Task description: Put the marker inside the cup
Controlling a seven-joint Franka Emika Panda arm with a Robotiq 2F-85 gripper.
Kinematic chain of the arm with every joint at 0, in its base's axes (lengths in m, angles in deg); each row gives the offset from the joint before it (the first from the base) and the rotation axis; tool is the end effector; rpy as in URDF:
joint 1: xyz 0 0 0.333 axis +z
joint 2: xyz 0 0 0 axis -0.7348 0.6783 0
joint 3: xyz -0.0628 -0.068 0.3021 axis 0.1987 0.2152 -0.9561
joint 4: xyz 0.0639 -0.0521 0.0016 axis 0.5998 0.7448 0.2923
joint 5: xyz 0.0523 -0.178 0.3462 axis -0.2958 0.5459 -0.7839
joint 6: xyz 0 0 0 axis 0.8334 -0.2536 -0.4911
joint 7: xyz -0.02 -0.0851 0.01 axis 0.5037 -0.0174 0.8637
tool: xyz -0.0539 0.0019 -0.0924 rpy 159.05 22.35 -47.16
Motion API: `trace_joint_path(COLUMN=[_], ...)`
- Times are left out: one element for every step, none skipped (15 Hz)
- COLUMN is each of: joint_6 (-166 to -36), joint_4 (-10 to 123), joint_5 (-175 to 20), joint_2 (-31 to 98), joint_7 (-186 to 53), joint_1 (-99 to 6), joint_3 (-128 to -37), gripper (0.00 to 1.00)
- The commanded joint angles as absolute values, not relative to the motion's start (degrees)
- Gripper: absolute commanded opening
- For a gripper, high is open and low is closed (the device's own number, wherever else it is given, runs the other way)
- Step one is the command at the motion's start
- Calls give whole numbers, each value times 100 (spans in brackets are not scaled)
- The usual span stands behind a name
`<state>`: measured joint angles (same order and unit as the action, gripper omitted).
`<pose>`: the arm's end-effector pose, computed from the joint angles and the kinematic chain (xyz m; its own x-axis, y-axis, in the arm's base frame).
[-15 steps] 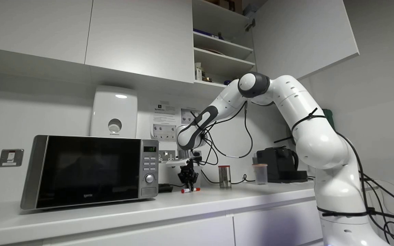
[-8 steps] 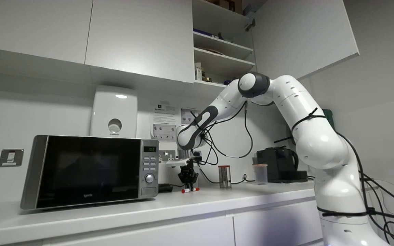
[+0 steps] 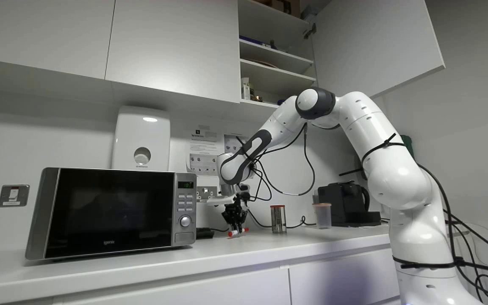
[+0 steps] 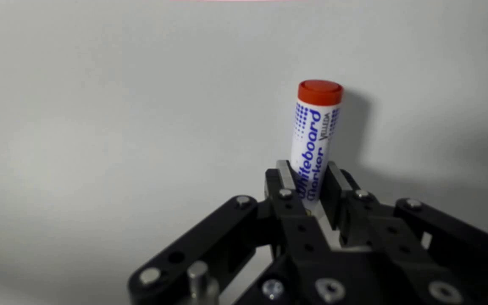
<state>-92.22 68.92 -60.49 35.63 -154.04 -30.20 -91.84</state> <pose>0.5943 0.2301 0.3608 0.5040 -0.8256 0.2539 -0.8503 -0.5258 -0.0217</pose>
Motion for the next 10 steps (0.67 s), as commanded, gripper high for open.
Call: trace_joint_path(joint_6=[-8881,-8827,-8765,-8711,-8652,-8584,-8506,-8441,-8367,-8279], joint_4=[6961,6951,6939,6926,6913,6901,6887,6868,6838,6819], joint_5=[-5696,-5629,-5577,-5522,-5440,-5356,-5265,-5172,-5062,-4965], joint_2=[3169,3111,3072,3023,2989,2947,2914,2892,2865,2844], joint_7=[-15531,-15523,-15508,-15508,-15516,-15516,-15518,-15517,-15504,-15511], joint_1=[-2827,-2812,-2802,-2788,-2772,-2763,-2752,-2738,-2722,-2716], joint_3=[-9134,-9158,-9179,-9197,-9207,-9224,-9237,-9247,-9264,-9284], gripper=[5,5,5,5,5,5,5,5,5,5])
